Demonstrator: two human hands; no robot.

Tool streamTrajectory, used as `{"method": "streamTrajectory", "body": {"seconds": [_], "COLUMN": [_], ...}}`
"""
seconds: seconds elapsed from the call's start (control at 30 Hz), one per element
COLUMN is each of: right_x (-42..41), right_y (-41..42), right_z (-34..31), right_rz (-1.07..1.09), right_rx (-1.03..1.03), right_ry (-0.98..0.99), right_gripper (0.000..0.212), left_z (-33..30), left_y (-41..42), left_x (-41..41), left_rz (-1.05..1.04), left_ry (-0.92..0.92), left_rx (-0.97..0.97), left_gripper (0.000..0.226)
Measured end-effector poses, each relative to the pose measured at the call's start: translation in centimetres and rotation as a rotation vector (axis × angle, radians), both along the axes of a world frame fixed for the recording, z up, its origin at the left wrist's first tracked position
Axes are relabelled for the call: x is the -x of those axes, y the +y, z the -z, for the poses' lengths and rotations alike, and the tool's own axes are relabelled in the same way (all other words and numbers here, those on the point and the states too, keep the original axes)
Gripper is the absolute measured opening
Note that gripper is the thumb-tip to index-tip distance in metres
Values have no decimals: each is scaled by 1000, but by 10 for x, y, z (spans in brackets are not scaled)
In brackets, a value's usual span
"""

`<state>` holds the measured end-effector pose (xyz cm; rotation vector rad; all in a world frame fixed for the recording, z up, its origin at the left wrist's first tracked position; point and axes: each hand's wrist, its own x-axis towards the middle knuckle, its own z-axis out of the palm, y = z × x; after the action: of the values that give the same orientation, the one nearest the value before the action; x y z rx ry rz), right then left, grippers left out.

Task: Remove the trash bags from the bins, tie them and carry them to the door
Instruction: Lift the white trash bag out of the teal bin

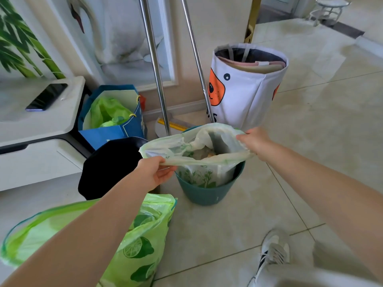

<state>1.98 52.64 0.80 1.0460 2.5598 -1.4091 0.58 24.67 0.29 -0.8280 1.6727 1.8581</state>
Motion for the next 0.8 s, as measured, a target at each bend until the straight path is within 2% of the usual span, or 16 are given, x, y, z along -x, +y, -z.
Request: {"method": "streamTrajectory", "body": {"seconds": [0.13,0.37,0.47,0.5,0.6,0.67,0.8], "right_x": [5,5,-1,-2,-9,-15,-34], "right_y": [2,12,10,9,7,7,6], "right_z": [-15,-59,-80,-87,-107,-121,-154], "right_rz": [-25,50,72,79,101,123,139], "right_rx": [-33,52,104,117,104,98,119], "right_ry": [114,321,420,450,535,579,668], "right_gripper": [25,29,22,17,6,8,23], "left_z": [-6,-43,-67,-76,-102,-118,-146], "left_y": [-5,-3,-2,-3,-4,-7,-18], "left_x": [14,25,24,23,16,9,-2], "left_rz": [-109,-143,-156,-159,-173,-191,-225], "left_ry": [132,375,460,487,554,583,621], "left_rx": [103,96,77,73,82,95,119], "left_gripper": [22,9,4,4,21,25,13]}}
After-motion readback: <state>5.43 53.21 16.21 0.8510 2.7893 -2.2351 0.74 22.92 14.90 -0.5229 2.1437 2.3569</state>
